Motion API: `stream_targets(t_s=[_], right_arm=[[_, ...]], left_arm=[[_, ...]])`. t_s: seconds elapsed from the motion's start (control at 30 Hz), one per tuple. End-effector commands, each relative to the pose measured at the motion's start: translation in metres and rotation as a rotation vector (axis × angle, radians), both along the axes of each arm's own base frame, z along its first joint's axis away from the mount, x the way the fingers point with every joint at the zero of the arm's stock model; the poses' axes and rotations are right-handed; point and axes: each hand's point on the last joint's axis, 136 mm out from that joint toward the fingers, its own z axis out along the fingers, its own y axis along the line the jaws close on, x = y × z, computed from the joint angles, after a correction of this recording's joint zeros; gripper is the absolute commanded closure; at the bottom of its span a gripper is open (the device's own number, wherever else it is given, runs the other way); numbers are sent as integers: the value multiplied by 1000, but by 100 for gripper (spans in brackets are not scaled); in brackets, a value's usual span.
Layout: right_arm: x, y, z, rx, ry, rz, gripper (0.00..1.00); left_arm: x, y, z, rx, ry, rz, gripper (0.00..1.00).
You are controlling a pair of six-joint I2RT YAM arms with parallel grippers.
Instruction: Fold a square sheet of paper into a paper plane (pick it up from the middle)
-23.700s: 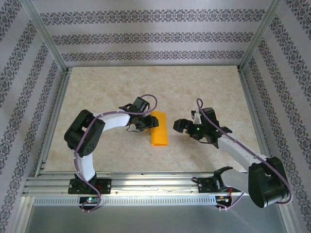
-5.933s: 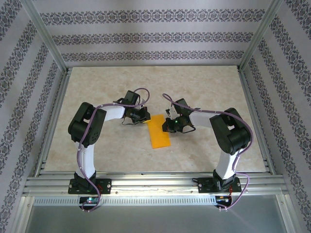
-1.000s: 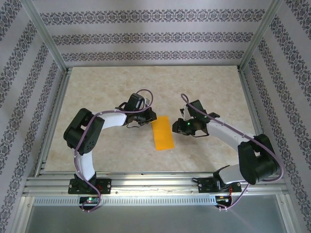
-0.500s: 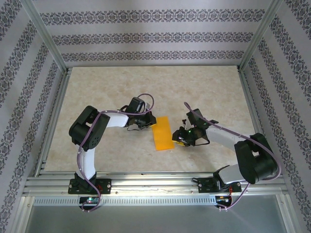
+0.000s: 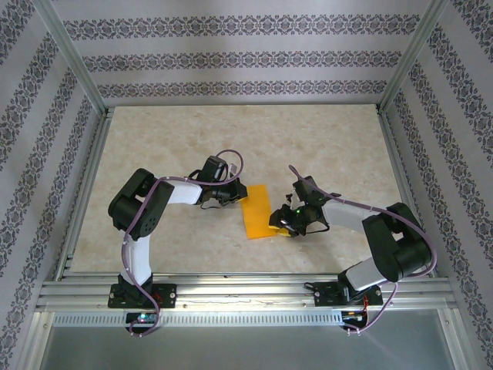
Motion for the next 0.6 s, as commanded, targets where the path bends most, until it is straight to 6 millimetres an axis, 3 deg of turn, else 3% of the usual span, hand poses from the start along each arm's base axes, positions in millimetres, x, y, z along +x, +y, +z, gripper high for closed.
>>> stream_targets(t_s=[0.0,0.57], right_arm=[[-8,3,-4,15,28,12,60],[-10,-5,1,13,-9,10,57]], left_arm=[[-17,18,-28,76,91,10,94],[-16,18,-25,65,90,14,94]])
